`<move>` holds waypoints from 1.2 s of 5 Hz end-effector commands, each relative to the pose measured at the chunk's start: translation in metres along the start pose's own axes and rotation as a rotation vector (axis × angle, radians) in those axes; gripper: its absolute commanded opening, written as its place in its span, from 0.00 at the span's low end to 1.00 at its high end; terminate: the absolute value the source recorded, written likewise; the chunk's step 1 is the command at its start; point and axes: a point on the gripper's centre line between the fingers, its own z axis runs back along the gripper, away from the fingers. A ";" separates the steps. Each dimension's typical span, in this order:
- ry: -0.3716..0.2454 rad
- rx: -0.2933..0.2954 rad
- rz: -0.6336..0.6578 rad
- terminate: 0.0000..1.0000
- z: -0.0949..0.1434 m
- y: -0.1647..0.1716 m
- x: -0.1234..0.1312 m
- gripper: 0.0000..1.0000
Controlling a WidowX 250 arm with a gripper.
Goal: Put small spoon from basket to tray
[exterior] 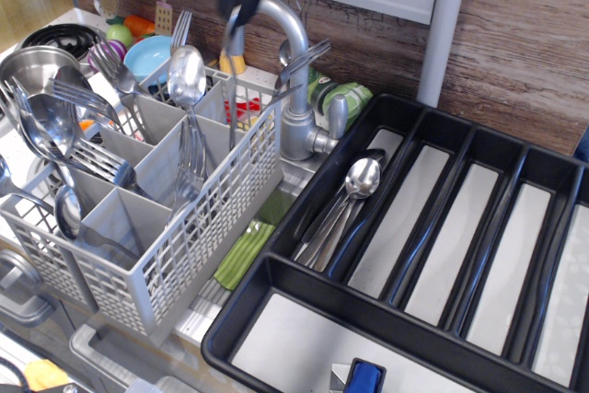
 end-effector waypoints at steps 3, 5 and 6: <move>-0.084 0.060 0.102 0.00 0.037 -0.061 -0.028 0.00; 0.004 0.003 0.059 0.00 -0.008 -0.072 -0.026 0.00; 0.063 0.048 -0.013 0.00 -0.021 -0.073 -0.022 0.00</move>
